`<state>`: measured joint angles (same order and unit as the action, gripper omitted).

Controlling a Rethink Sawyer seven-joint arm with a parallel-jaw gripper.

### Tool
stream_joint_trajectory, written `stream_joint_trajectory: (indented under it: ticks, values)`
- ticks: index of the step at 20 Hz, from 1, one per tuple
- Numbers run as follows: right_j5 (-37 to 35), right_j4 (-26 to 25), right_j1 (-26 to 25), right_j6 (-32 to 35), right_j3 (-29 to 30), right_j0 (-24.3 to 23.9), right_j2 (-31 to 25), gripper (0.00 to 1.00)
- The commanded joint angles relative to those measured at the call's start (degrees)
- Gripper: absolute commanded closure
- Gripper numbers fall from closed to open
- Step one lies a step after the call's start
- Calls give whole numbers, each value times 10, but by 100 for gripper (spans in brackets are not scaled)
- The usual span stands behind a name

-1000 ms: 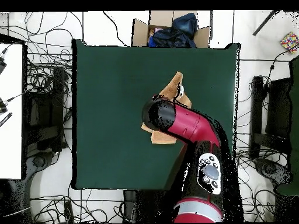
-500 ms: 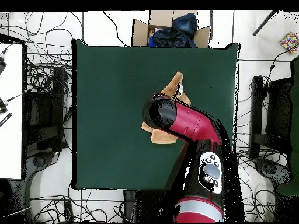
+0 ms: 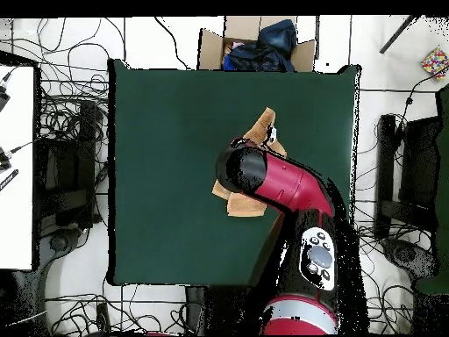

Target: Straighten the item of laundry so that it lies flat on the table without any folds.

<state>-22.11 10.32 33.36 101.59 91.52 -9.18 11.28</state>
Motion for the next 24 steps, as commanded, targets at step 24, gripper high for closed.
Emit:
stream_joint_trajectory:
  ticks: [24]
  values:
    - [-314, -70, 284, 58, 22, 54, 15, 100]
